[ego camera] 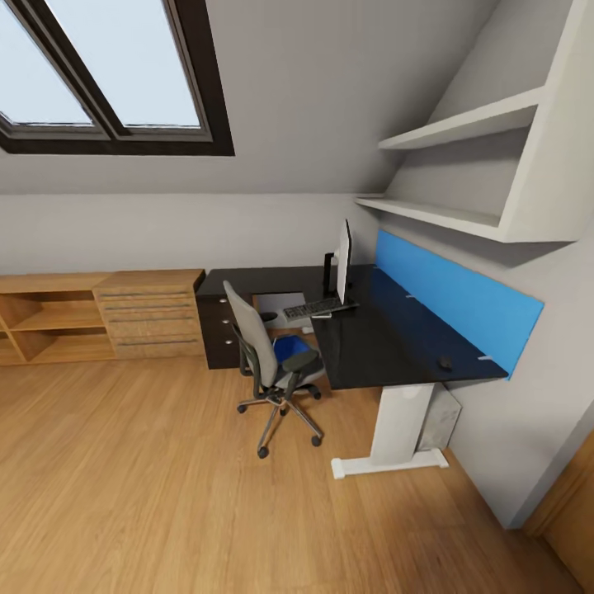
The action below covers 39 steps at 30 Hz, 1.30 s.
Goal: In the bedroom, organize the workspace by keeping the computer under the desk, ensuring the monitor is on the desk, placing the keyboard on the desk next to the monitor, placing the mouse on the desk next to the keyboard, moving the folder from the swivel chair onto the desk next to the mouse, stacking the notebook on top of the folder with the pen on top of the notebook, and positioning the swivel chair next to the desk.
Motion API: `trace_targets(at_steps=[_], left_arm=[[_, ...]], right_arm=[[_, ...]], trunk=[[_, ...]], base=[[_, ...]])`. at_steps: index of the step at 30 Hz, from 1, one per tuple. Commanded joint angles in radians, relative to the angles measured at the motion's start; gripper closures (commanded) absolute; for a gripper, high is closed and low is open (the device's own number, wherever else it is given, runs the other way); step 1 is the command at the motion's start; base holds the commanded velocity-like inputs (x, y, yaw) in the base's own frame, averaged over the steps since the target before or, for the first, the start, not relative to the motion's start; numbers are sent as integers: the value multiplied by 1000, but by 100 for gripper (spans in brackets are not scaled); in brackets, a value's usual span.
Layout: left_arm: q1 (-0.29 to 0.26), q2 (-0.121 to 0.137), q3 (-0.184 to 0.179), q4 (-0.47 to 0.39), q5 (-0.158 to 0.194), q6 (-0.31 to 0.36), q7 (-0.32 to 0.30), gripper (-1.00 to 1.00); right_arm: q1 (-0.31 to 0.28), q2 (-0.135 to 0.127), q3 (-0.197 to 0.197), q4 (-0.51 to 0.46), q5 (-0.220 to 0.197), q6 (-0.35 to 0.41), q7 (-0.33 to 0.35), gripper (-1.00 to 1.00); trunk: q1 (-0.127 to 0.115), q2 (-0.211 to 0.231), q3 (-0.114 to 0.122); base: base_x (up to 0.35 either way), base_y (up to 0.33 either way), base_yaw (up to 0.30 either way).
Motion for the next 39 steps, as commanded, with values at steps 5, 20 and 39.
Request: trace_targets(at_steps=[5, 20, 39], left_arm=[[0, 0, 0, 0, 1, -1, 1, -100], [0, 0, 0, 0, 1, 2, 1, -100], [0, 0, 0, 2, 1, 2, 0, -100]], right_arm=[[-1, -1, 0, 1, 7, -3, -1, -100], [-1, 0, 0, 2, 8, -3, -1, -100], [-1, 4, -1, 2, 3, -2, -3, -100]], trunk=[[19, -36, -17], [77, -141, -64], [150, -274, -124]], base=[[0, 0, 0], [0, 0, 0], [0, 0, 187]])
